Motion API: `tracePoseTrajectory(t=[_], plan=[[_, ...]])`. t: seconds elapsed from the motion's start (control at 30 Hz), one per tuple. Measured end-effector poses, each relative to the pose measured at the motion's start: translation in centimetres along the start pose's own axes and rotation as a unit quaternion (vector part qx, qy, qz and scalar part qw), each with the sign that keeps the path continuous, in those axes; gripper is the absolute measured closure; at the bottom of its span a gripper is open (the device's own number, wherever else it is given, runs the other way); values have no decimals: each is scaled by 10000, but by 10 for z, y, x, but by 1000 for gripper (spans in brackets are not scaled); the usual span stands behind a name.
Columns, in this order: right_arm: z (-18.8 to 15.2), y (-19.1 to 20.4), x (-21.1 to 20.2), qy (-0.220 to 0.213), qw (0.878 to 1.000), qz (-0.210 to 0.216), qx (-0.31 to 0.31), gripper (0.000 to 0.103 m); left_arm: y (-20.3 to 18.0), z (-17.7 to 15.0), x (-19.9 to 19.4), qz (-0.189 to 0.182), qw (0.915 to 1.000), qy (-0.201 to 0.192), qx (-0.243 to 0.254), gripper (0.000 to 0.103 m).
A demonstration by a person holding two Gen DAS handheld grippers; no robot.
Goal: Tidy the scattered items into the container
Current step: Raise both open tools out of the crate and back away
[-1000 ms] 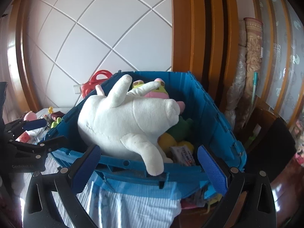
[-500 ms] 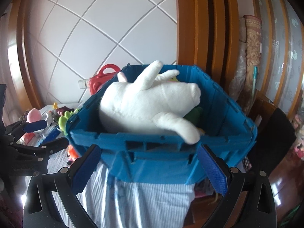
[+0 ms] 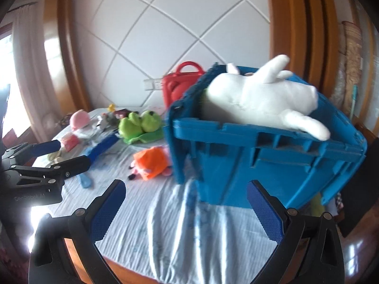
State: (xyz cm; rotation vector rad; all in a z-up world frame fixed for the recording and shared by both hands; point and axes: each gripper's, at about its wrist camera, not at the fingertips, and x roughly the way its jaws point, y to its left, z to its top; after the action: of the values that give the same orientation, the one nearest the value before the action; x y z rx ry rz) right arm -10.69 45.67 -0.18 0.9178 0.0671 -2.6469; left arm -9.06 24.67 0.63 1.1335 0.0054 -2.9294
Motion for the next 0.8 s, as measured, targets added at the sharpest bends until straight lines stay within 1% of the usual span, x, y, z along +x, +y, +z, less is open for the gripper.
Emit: tracePoseTrajectory(t=[0.1, 0.2, 0.4, 0.63, 0.8], plan=[[-4, 18, -7, -42, 9998, 176, -18, 0, 16, -12, -17, 164, 9997, 15, -159, 9], [-7, 34, -16, -119, 9995, 290, -40, 0, 29, -21, -35, 277, 9994, -78, -197, 9], [-11, 58, -33, -255, 9996, 97, 18, 0, 55, -24, -55, 273, 9990, -298, -179, 9], [-17, 93, -51, -545, 9977, -293, 284, 0, 101, -37, -60, 110, 9993, -348, 9, 9], [-25, 122, -53, -564, 9962, -447, 493, 0, 135, -45, -65, 43, 9993, -378, 18, 9]])
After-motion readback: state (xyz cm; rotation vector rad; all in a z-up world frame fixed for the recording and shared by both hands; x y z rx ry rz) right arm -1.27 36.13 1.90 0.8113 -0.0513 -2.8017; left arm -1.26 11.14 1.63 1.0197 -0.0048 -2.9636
